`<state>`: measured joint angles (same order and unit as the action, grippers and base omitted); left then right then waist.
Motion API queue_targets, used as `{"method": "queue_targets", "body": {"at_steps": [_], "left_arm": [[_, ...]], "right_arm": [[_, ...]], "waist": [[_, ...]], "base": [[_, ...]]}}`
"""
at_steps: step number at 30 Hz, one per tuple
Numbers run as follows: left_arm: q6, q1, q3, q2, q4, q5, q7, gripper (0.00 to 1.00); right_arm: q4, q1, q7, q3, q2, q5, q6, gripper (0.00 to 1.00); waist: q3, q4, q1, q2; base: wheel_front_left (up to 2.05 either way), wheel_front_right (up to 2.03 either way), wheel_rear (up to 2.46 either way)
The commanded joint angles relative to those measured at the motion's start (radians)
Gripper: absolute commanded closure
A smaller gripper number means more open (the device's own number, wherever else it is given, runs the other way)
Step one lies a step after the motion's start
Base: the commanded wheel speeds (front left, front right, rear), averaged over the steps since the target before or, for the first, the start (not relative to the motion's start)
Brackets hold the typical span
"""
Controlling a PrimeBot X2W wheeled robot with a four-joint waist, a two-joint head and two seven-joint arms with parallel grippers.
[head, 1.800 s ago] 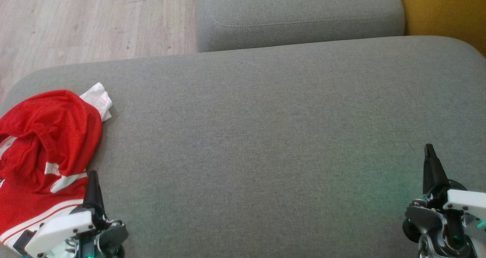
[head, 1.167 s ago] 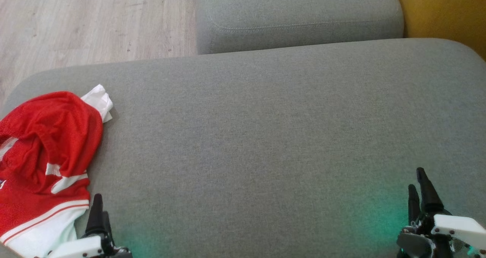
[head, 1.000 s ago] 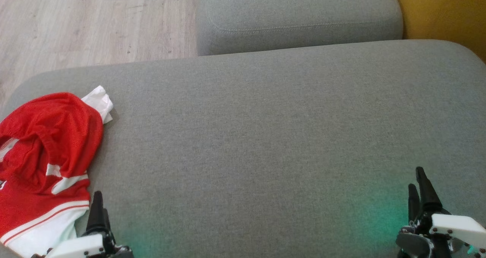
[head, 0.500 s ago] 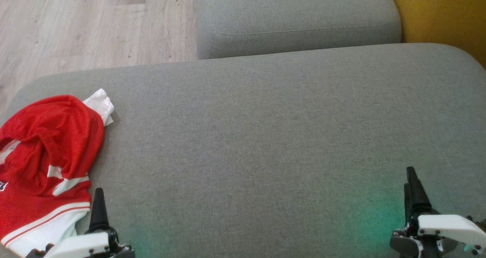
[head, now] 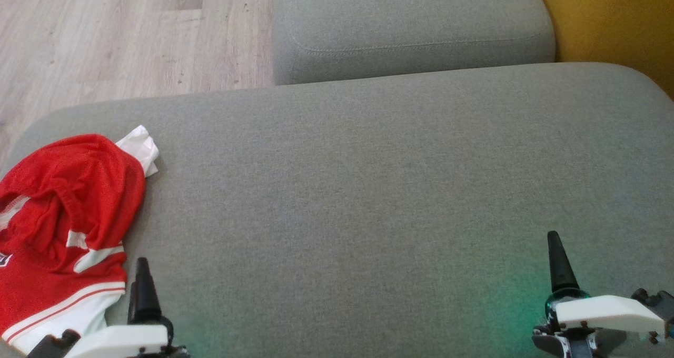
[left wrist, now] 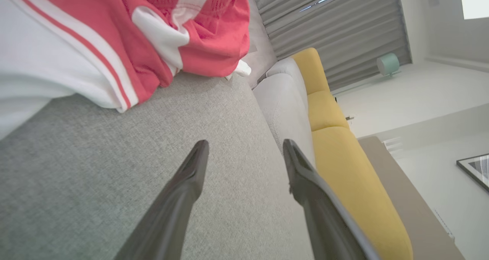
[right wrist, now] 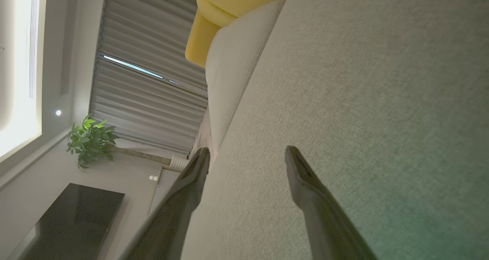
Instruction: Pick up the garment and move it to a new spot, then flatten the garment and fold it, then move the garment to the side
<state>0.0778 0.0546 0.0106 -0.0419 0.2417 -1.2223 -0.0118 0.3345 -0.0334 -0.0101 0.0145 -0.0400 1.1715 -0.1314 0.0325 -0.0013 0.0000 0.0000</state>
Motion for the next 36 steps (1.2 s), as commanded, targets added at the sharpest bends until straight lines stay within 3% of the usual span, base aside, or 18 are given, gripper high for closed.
{"method": "queue_targets", "body": {"at_steps": [1, 12, 36], "left_arm": [[-0.005, -0.015, 0.004, -0.005, -0.041, 0.026, -0.010, 0.00], [-0.006, 0.003, -0.032, -0.005, -0.059, 0.191, -0.042, 0.00], [-0.079, 0.027, -0.070, -0.006, -0.092, 0.499, -0.112, 0.00]], "right_arm": [[-0.039, 0.018, -0.010, -0.011, -0.005, -0.025, 0.000, 0.00], [-0.053, 0.010, -0.042, -0.043, -0.006, -0.139, 0.000, 0.00], [-0.125, -0.008, -0.113, -0.102, -0.007, -0.464, 0.000, 0.00]], "waist": [[0.000, 0.000, 0.0000, 0.0000], [0.012, 0.002, 0.0000, 0.0000], [0.025, 0.003, 0.0000, 0.0000]], "base": [[0.00, 0.00, 0.00], [0.00, 0.00, 0.00], [0.00, 0.00, 0.00]]}}
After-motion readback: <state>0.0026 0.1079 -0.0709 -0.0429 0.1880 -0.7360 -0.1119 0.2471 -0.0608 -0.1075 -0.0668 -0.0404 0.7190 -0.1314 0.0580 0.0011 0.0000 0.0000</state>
